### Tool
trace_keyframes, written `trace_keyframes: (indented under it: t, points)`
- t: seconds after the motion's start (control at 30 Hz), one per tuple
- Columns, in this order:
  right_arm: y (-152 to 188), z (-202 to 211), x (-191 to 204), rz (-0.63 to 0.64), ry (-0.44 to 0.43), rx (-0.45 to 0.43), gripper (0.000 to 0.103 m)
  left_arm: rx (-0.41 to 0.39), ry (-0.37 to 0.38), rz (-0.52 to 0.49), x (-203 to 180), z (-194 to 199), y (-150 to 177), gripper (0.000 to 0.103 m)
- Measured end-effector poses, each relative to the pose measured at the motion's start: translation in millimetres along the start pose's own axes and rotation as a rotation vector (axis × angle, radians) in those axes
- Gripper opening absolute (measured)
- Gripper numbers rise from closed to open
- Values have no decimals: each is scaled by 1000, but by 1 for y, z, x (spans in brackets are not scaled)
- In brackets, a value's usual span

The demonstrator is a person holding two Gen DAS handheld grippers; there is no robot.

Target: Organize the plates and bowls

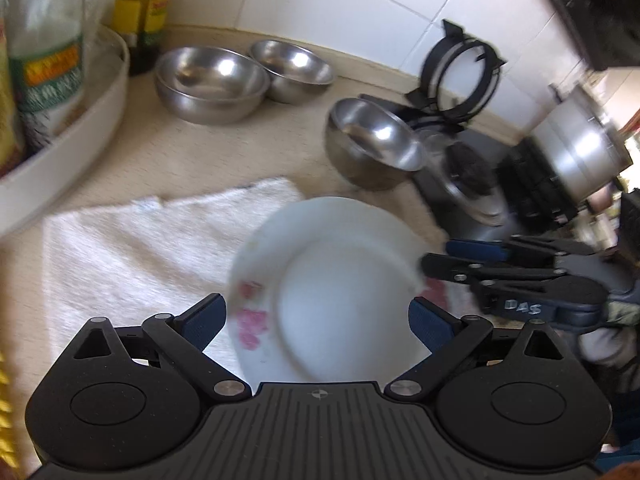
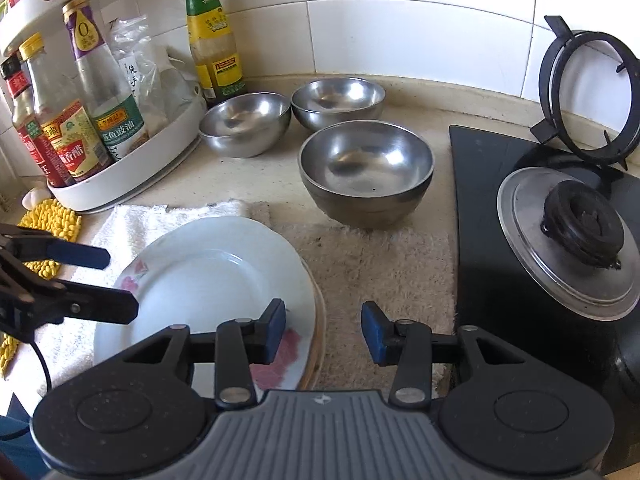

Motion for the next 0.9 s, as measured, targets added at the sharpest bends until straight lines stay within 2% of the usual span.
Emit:
trace_keyframes:
  t: [0.1, 0.3, 0.5, 0.6, 0.7, 0.77, 0.8, 0.87, 0.9]
  points:
    - [0, -1, -4, -3, -5, 0, 53, -2, -84, -63, 3, -2, 0, 102]
    - [2, 3, -15, -41, -20, -3, 54, 73, -77, -30, -2, -20, 18, 102]
    - [4, 5, -24, -74, -62, -4, 55, 65, -120, -6, -3, -24, 21, 103]
    - [4, 8, -29, -81, -74, -9, 55, 87, -149, 1, -2, -28, 28, 103]
    - [9, 2, -27, -157, -161, 37, 55, 105, -162, 21, -3, -31, 36, 103]
    - [18, -5, -15, -250, -281, 102, 55, 99, -165, 33, -6, -33, 35, 103]
    - [24, -7, -5, -272, -342, 137, 61, 95, -178, 35, -6, -34, 35, 103]
    - [36, -14, 10, -260, -366, 175, 62, 94, -191, 50, -6, -35, 35, 103]
    - [36, -14, 12, -249, -356, 164, 62, 93, -196, 53, -7, -35, 35, 103]
Point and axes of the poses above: each gripper's, at about its wrist camera, not at the fingertips, and z roughly against the way its jaws point, x to its left, y to its underside, the point moved 10 cm from there along -z, roughly the way its jaws point, and after that the axes turned 11 degrees about -x, right-handed, at the moved point
